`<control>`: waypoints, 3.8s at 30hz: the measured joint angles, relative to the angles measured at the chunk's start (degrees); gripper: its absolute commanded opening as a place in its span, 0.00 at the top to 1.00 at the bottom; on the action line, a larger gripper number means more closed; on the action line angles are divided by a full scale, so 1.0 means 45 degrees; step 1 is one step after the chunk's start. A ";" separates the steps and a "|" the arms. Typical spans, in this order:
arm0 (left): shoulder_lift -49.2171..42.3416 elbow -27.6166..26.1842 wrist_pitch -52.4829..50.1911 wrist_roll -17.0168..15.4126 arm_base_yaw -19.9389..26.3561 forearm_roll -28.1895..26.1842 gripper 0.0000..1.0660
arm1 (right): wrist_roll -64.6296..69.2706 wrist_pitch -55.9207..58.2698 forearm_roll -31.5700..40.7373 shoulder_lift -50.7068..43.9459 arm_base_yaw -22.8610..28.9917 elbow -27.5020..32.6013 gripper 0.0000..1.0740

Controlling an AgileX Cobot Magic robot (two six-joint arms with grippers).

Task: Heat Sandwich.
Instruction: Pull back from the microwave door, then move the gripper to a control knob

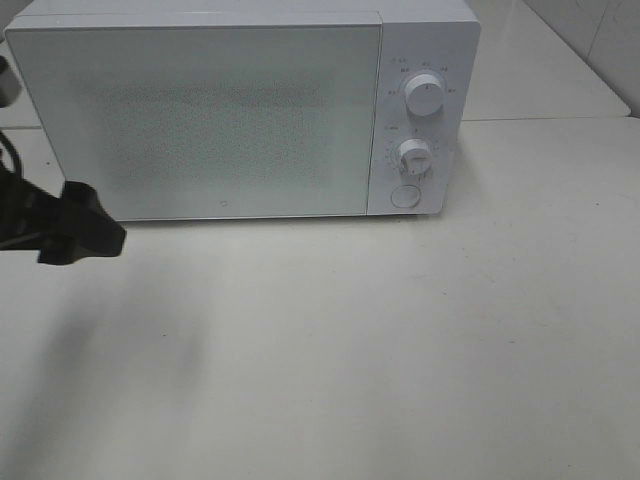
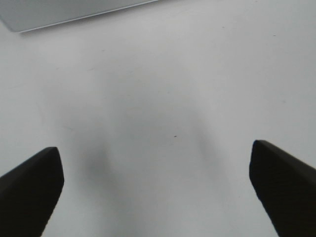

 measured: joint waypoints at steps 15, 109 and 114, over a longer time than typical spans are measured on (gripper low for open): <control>-0.3438 0.0000 0.4202 -0.1426 0.3858 0.1770 0.09 | 0.0000 0.0000 0.0000 0.0000 0.0000 0.0000 0.29; -1.6756 0.2534 0.7856 -0.1974 0.4113 0.2992 0.09 | 0.0000 0.0000 0.0000 0.0000 0.0000 0.0000 0.29; -1.6756 0.2534 0.7856 -0.1974 0.4113 0.2992 0.09 | 0.0000 0.0000 0.0000 0.0000 0.0000 0.0000 0.29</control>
